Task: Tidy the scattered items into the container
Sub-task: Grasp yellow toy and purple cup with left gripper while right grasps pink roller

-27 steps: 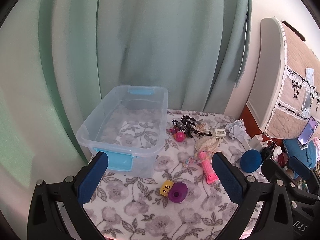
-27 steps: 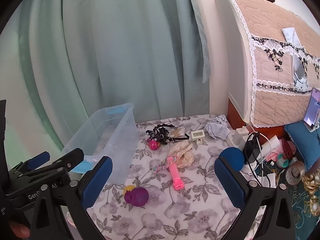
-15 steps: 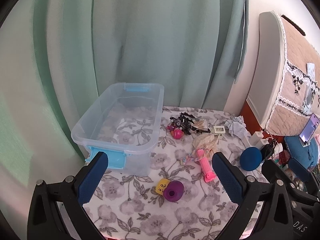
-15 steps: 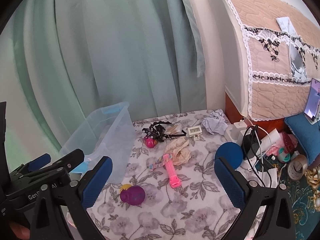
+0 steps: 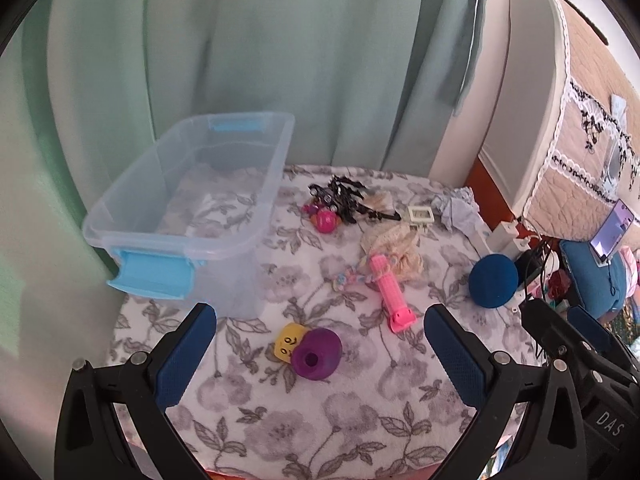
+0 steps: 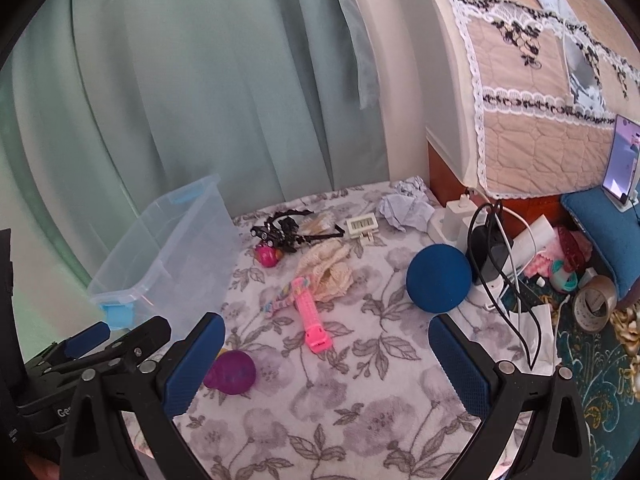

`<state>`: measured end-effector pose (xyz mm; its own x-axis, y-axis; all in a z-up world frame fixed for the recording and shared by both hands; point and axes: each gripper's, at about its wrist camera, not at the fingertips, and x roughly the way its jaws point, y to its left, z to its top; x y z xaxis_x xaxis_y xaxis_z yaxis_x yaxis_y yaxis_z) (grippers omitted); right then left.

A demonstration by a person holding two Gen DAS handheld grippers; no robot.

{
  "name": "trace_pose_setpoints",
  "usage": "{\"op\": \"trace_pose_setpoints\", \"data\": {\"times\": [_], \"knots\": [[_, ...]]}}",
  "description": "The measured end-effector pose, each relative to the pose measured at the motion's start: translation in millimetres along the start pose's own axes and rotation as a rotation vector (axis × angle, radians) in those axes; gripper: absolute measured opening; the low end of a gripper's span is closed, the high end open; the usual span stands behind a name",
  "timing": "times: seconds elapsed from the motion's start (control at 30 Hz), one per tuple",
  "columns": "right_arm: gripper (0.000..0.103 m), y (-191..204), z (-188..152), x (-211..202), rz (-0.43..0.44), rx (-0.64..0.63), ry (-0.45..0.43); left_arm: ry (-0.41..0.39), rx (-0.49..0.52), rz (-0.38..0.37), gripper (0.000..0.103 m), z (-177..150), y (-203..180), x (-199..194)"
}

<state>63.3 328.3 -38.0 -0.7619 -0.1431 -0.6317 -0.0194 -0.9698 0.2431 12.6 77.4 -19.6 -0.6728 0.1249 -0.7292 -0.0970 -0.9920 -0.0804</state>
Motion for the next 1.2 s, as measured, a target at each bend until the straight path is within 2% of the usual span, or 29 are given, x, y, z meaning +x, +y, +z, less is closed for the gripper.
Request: {"op": "trace_pose_setpoints", "data": {"times": [0.17, 0.4, 0.53, 0.7, 0.87, 0.93, 1.1, 1.17, 1.2], "knots": [[0.103, -6.7, -6.1, 22.8, -0.004, 0.014, 0.057, 0.065, -0.004, 0.019, 0.103, -8.6, 6.6, 29.5], [0.103, -2.8, -15.9, 55.9, 0.025, -0.016, 0.128, 0.160, -0.023, 0.009, 0.103, -26.4, 15.8, 69.9], [0.102, 2.3, -17.6, 76.4, 0.038, -0.042, 0.165, 0.185, -0.023, -0.006, 0.103, -32.7, 16.3, 86.1], [0.091, 6.2, -20.2, 104.4, 0.050, -0.069, 0.216, 0.230, -0.015, -0.001, 0.102, -37.9, 16.2, 105.4], [0.078, 14.3, -23.8, 133.5, 0.069, -0.088, 0.276, 0.257, -0.006, 0.008, 0.092, -41.4, 16.6, 121.4], [0.076, 17.8, -24.0, 143.8, 0.075, -0.091, 0.287, 0.270, -0.004, 0.003, 0.090, -42.7, 16.4, 127.3], [0.062, 25.8, -22.7, 171.4, 0.089, -0.106, 0.324, 0.305, 0.001, -0.010, 0.087, -46.9, 14.2, 140.0], [0.057, 28.1, -22.5, 181.7, 0.098, -0.115, 0.333, 0.317, 0.002, -0.014, 0.076, -48.1, 13.8, 144.9], [0.052, 29.0, -22.2, 186.2, 0.099, -0.119, 0.337, 0.323, 0.002, -0.011, 0.075, -48.3, 13.8, 147.7]]}}
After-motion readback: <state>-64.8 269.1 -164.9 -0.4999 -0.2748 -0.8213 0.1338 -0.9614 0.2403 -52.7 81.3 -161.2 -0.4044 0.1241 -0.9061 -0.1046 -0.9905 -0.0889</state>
